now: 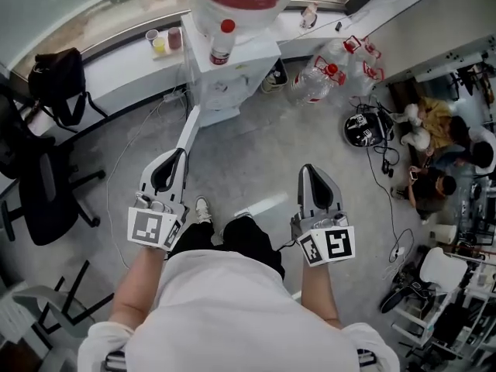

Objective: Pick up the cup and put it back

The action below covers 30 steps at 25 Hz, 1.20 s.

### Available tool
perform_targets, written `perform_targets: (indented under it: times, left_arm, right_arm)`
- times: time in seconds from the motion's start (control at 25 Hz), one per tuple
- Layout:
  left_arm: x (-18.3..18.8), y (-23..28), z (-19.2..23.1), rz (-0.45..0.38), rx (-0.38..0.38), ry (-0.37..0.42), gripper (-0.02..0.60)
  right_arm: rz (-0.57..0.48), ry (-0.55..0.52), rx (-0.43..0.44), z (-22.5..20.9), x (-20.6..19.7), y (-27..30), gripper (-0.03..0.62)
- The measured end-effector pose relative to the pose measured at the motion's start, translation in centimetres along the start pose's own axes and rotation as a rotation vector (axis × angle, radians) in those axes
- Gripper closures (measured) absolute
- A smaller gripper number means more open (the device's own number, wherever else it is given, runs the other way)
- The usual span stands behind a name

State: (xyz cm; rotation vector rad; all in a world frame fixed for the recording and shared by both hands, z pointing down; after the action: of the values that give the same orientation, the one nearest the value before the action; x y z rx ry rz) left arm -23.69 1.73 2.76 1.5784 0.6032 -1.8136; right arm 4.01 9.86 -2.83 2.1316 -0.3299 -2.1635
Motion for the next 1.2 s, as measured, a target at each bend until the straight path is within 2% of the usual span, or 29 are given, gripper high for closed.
perform_targets:
  times: [0.16, 0.4, 0.56, 0.76, 0.88, 1.0, 1.08, 1.2]
  left_arm:
    - [0.2, 2.0, -0.7, 0.033, -0.003, 0.018, 0.557]
    - [0.5, 6.1, -2.1, 0.07, 0.064, 0.054, 0.557]
    - [0.2, 8.7, -2.7, 0.097, 0.104, 0.069, 0.557]
    - [-0.8, 11.2, -2.8, 0.085, 0.141, 0.077, 0.557]
    - [-3.2, 11.7, -2.5, 0.08, 0.13, 0.079, 0.557]
    - [-7.7, 13.3, -1.1, 0.104, 0.093, 0.06, 0.558]
    - [-10.8, 14.6, 0.2, 0.117, 0.087, 0.055, 0.557]
    - [-14.8, 16.3, 1.5, 0.104, 0.076, 0.074, 0.558]
  right_arm:
    - [-0.014, 0.025, 0.021, -2.2, 0.3, 2.4, 0.574]
    - [-0.008, 0.063, 0.11, -6.2, -0.7, 6.6, 0.574]
    - [0.016, 0.055, 0.177, -8.4, -1.6, 9.7, 0.574]
    - [0.045, 0.028, 0.226, -9.5, -3.2, 12.2, 0.574]
    - [0.071, 0.003, 0.243, -9.3, -5.8, 12.9, 0.574]
    - [0.103, -0.015, 0.226, -9.0, -9.7, 14.6, 0.574]
    - [0.125, 0.005, 0.223, -8.4, -12.6, 16.1, 0.574]
    - [0.136, 0.069, 0.287, -6.7, -16.2, 17.9, 0.574]
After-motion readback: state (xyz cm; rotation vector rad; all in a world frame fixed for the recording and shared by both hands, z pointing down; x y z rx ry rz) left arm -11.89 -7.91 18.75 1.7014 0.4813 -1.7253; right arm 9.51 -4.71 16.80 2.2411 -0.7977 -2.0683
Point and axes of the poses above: the fingertips, and each gripper's own axes: y forward along the fingers, z to its left, x out of its top, the point moved 5 cm from there along -y, backward along the fingers, and after that the axes turned 5 degrees about -x, right-handed, at the moved point
